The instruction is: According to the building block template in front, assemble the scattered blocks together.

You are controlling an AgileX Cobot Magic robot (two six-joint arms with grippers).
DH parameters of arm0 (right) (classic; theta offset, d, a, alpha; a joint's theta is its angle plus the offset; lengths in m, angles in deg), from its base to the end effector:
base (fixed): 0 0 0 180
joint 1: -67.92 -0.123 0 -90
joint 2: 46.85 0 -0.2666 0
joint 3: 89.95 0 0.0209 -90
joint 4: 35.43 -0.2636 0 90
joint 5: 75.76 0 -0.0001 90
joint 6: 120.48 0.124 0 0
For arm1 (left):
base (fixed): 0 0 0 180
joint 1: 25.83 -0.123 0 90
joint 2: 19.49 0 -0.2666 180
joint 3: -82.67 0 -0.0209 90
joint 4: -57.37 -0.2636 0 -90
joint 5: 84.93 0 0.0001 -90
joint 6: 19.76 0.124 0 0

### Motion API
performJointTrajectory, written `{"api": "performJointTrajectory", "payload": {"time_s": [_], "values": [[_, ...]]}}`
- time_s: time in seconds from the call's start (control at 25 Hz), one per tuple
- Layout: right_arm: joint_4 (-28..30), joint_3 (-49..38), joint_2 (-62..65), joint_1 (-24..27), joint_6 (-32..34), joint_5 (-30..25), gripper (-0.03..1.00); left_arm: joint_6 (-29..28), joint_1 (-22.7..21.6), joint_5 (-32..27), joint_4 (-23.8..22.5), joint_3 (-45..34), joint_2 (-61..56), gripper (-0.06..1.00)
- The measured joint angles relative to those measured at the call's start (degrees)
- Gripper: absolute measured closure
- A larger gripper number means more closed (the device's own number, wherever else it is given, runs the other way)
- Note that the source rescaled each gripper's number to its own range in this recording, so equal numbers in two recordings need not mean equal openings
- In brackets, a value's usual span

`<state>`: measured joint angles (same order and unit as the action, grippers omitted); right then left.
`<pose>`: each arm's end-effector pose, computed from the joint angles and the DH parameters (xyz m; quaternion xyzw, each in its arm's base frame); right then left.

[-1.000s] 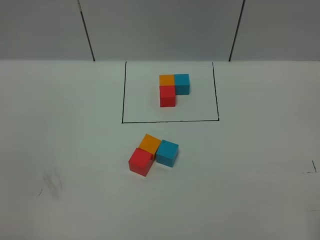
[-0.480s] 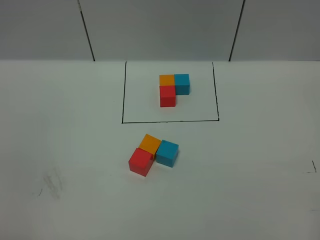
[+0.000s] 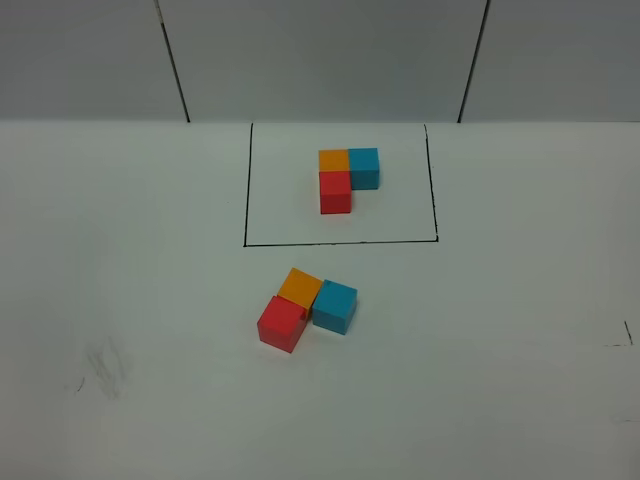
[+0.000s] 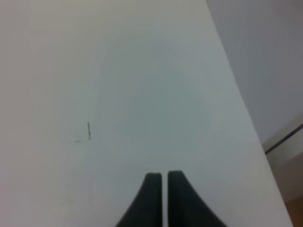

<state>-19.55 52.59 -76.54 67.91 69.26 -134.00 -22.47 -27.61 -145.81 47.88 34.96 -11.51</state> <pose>0.1027 -0.0288 0.3085 0.0639 0.8778 -0.0986 0.4644 0.0514 0.0195 0.2715 -0.0370 0.8470 0.0784 0.5245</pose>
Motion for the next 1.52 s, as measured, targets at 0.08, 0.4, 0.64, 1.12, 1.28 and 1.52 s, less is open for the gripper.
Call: {"api": "performJointTrajectory", "payload": {"time_s": [0.08, 0.4, 0.64, 1.12, 1.28, 1.52], "values": [[-1.6, -2.52, 3.32, 0.17, -0.18, 0.82, 0.97, 0.0, 0.0, 0.0, 0.0, 0.0, 0.0, 0.94], [-3.24, -6.5, 16.24, 0.17, -0.18, 0.97, 0.97, 0.0, 0.0, 0.0, 0.0, 0.0, 0.0, 0.94], [-5.62, -8.67, 21.3, 0.17, -0.53, 0.86, 0.97, 0.0, 0.0, 0.0, 0.0, 0.0, 0.0, 0.94], [-16.18, -10.08, 21.8, 0.17, -14.91, -2.38, 0.97, 0.0, 0.0, 0.0, 0.0, 0.0, 0.0, 0.94], [-16.37, -10.27, 21.8, 0.17, -15.18, -2.68, 0.97, 0.0, 0.0, 0.0, 0.0, 0.0, 0.0, 0.94], [-16.37, -10.27, 21.8, 0.17, -15.18, -2.75, 0.97, 0.0, 0.0, 0.0, 0.0, 0.0, 0.0, 0.94]]}}
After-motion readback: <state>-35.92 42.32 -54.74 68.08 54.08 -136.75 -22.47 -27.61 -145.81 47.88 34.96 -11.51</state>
